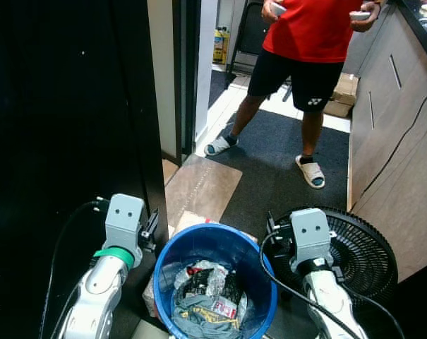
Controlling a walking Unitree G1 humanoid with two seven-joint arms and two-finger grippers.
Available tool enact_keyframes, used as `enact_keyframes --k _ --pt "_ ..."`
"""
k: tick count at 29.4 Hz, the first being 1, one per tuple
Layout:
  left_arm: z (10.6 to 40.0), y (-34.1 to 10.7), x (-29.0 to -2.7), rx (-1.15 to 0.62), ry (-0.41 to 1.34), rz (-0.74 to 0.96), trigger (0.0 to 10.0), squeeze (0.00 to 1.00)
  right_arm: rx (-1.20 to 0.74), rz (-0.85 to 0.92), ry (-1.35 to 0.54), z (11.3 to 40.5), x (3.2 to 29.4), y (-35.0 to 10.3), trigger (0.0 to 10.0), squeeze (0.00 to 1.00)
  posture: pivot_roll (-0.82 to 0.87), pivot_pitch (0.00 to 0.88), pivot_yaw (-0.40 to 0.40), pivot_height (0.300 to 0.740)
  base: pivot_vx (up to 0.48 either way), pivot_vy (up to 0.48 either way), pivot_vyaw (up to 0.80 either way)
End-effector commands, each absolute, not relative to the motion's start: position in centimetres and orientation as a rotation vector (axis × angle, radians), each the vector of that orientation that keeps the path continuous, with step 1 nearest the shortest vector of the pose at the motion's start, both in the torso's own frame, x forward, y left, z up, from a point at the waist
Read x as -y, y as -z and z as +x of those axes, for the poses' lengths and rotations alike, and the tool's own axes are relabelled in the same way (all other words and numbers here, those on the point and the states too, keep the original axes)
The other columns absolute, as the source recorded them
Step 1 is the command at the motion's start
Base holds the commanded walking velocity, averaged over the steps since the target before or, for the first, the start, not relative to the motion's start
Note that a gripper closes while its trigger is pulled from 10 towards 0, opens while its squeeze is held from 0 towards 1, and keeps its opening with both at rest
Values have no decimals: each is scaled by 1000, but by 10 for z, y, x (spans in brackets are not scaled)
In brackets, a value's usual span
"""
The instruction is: Clothes washing
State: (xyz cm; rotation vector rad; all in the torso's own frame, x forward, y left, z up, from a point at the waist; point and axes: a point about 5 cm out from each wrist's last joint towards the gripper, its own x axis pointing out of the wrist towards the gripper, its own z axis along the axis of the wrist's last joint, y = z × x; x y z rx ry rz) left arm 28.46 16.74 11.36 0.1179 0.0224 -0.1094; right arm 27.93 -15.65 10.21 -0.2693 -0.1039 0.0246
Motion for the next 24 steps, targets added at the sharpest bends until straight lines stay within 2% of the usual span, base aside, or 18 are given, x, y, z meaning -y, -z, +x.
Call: enact_keyframes --k 1,3,4,7,8,24 --pt "283 -108 -166 -43 118 128 10000 0 89 -268 -20 278 160 -99 10000 1000 76 13 -4 740 0 0 0" --pt "283 -109 -166 -42 118 128 10000 0 91 -275 -14 278 160 -99 10000 1000 76 13 -4 740 0 0 0" --pt "283 -108 -166 -42 118 129 10000 0 95 -282 -7 278 160 -99 4039 337 76 7 -6 740 0 0 0" --pt "284 -108 -166 -42 119 129 10000 0 97 -286 -3 278 161 -100 4039 337 76 7 -6 740 0 0 0" --pt "284 -108 -166 -42 119 129 10000 0 101 -285 -5 278 160 -100 0 0 77 5 -6 740 0 0 0" --pt "283 -108 -166 -45 116 129 10000 0 108 -285 -15 278 159 -101 0 0 79 11 -8 740 0 0 0"
